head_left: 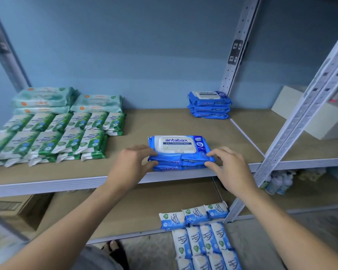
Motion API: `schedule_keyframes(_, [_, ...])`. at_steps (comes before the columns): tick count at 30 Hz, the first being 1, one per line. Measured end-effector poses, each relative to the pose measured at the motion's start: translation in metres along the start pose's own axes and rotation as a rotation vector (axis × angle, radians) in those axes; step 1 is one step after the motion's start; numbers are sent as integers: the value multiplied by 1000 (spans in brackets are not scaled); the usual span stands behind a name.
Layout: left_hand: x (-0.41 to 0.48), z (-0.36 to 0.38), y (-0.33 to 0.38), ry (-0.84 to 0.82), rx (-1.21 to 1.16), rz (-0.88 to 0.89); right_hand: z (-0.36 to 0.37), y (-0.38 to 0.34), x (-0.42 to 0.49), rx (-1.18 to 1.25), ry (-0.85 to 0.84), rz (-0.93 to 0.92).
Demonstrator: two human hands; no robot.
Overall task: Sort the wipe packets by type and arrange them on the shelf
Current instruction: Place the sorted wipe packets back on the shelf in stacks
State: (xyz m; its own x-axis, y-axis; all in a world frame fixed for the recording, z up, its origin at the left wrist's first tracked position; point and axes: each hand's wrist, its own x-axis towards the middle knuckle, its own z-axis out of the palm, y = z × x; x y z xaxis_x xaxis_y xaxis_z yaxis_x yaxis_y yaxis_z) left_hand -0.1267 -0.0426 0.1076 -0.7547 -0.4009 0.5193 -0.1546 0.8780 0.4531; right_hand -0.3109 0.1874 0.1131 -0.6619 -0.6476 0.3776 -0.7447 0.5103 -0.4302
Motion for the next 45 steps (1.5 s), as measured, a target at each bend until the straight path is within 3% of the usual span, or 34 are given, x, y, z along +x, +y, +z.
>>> schedule_keyframes(9, [5,2,-8,-1,21,128,5,-2,5,-97,108,-15])
schedule_keyframes(12, [-1,-1,-11,0,-2,134,7,-6,1,-175,106,-102])
schedule_keyframes(16, [0,-8,-25,-20,-79,-57,19,-26,-4,-310,70,-369])
schedule_keyframes(18, [6,-6,-34,-63,-30,-138,33,-37,-3,-346,49,-413])
schedule_keyframes(23, [34,8,-58,-230,86,-208,52,-45,11,-340,140,-376])
schedule_keyframes(28, [53,29,-83,-281,159,-246,64,-39,36,-358,156,-351])
schedule_keyframes(45, [52,47,-89,-294,310,-216,135,-22,182,-277,118,-256])
